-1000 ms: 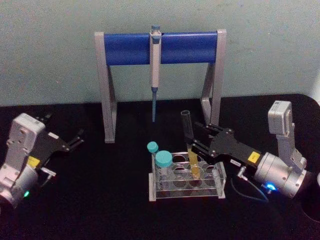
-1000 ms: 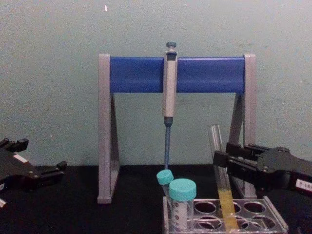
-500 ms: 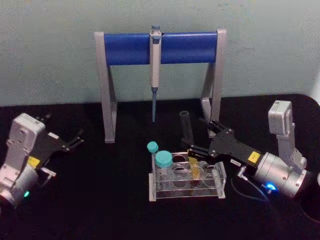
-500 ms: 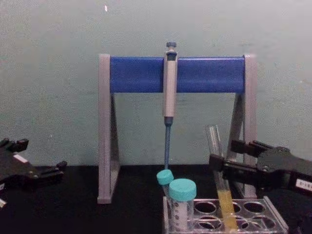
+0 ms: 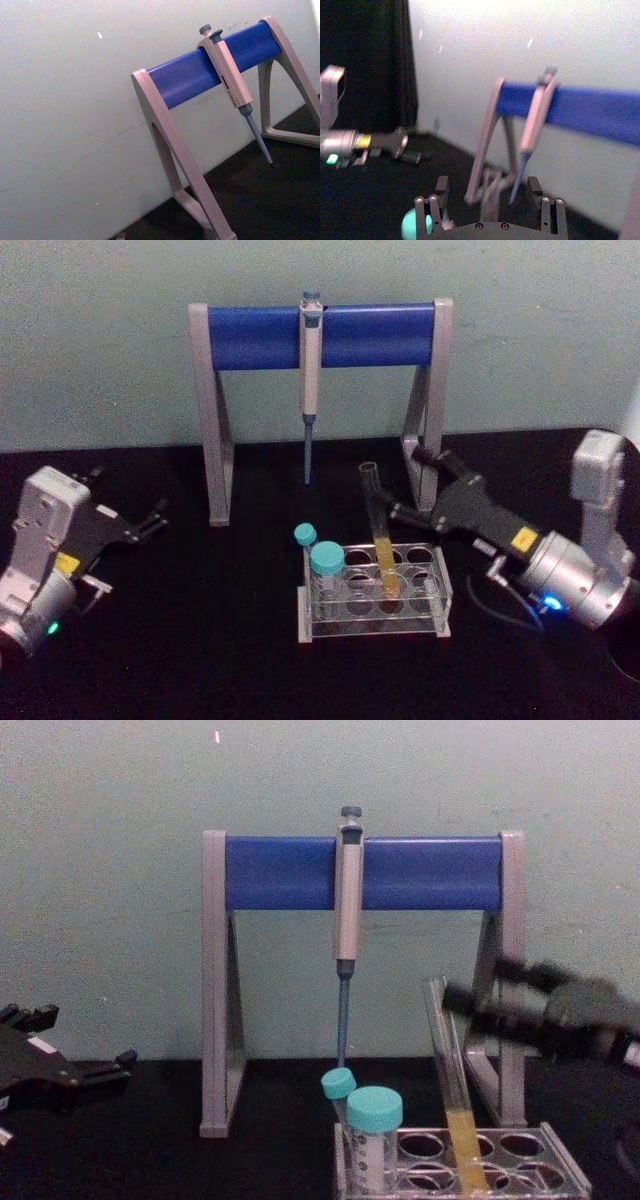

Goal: Pick up the test tube from the test tube rack, shake it, then place it back into the test tube rack.

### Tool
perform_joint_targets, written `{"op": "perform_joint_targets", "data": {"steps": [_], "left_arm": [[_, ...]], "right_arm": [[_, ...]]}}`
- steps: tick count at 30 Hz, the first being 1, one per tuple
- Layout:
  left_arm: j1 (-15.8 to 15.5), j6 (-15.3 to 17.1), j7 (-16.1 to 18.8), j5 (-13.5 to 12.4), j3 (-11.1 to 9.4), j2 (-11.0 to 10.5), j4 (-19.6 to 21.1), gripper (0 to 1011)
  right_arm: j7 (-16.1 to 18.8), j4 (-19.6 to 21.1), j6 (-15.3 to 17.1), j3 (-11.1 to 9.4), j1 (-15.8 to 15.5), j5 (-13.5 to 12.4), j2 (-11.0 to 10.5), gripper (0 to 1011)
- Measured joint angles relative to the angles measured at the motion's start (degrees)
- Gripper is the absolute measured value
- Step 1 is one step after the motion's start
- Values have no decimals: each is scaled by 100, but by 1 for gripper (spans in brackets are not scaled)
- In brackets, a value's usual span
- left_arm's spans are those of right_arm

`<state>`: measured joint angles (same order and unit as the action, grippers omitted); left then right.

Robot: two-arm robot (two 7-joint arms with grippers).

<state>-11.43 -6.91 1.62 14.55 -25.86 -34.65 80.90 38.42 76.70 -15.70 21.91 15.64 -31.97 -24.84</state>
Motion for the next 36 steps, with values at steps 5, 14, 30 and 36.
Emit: {"op": "perform_joint_targets", "data": {"steps": [5, 14, 30, 36], "left_arm": [[0, 0, 0, 0, 0, 0, 0, 1001], [0, 0, 0, 0, 0, 0, 0, 1001], [0, 0, 0, 0, 0, 0, 0, 1001], [0, 0, 0, 0, 0, 0, 0, 1001]], "right_arm": [[-753, 388, -176, -332, -270, 249, 46, 1000], [-2342, 720, 553, -697, -609, 1142, 115, 1000], [-2604, 373, 1835, -844, -641, 1342, 264, 1000], [-2457, 291, 1823, -910, -616, 1342, 333, 1000]]}}
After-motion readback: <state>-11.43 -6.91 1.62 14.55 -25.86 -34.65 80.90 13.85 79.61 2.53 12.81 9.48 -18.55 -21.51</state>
